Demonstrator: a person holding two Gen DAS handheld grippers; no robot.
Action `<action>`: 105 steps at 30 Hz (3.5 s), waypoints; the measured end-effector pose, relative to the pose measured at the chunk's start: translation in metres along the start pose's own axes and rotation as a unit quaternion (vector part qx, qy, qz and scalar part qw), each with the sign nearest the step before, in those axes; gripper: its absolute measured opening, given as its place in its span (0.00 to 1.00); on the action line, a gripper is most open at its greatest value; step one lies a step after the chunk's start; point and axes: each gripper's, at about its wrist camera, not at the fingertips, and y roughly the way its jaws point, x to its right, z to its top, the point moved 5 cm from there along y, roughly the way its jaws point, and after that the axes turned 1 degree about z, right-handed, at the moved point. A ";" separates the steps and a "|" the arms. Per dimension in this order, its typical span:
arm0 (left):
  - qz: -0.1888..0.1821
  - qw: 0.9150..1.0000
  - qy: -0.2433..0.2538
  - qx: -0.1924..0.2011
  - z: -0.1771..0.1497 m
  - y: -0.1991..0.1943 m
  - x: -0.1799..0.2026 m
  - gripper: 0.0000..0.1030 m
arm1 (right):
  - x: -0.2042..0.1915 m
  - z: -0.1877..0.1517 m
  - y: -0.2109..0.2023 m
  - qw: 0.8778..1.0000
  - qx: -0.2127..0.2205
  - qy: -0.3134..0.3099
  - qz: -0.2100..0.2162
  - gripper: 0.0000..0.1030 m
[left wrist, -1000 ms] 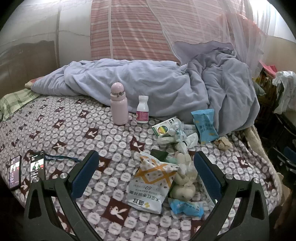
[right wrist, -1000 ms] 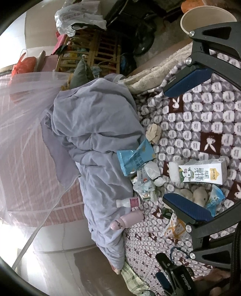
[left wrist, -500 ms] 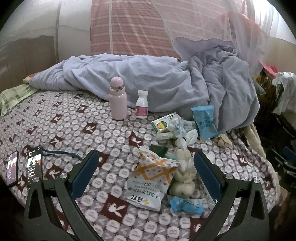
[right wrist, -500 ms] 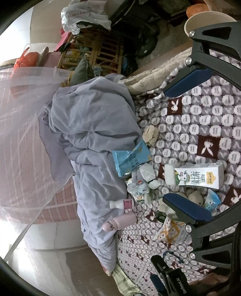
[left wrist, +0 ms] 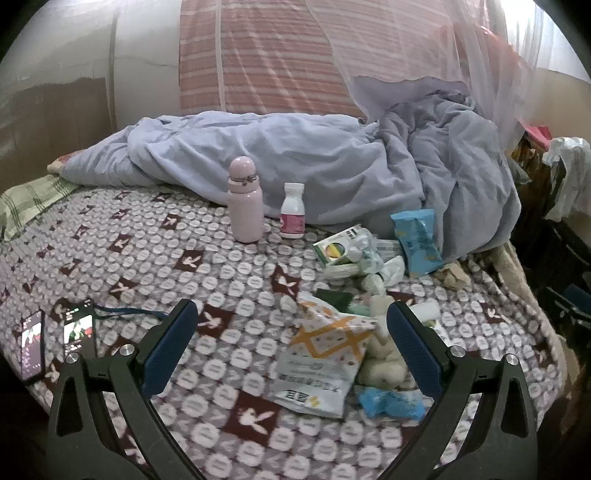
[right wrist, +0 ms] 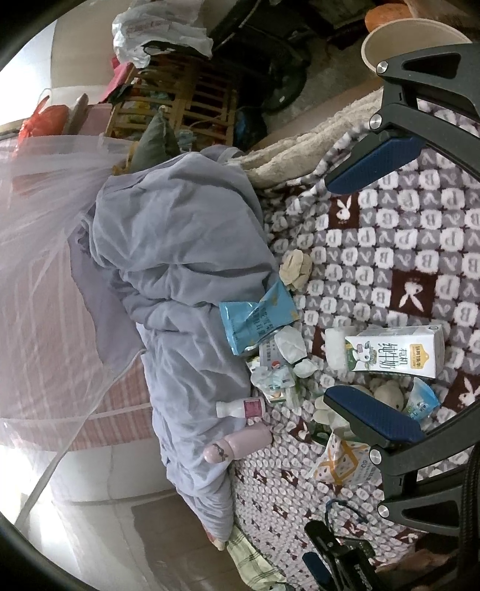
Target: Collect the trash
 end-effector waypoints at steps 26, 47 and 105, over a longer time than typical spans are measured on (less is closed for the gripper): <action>-0.119 0.985 0.042 -0.122 -0.065 0.088 -0.010 0.99 | -0.044 -0.064 0.097 0.979 -0.177 -0.042 0.090 0.90; -0.200 0.970 0.053 -0.127 -0.021 0.048 0.031 0.03 | -0.020 -0.052 0.081 0.977 -0.159 0.008 0.139 0.50; -0.384 0.895 0.121 -0.193 -0.024 0.017 0.331 0.03 | 0.255 -0.071 -0.029 0.982 -0.089 0.156 -0.057 0.50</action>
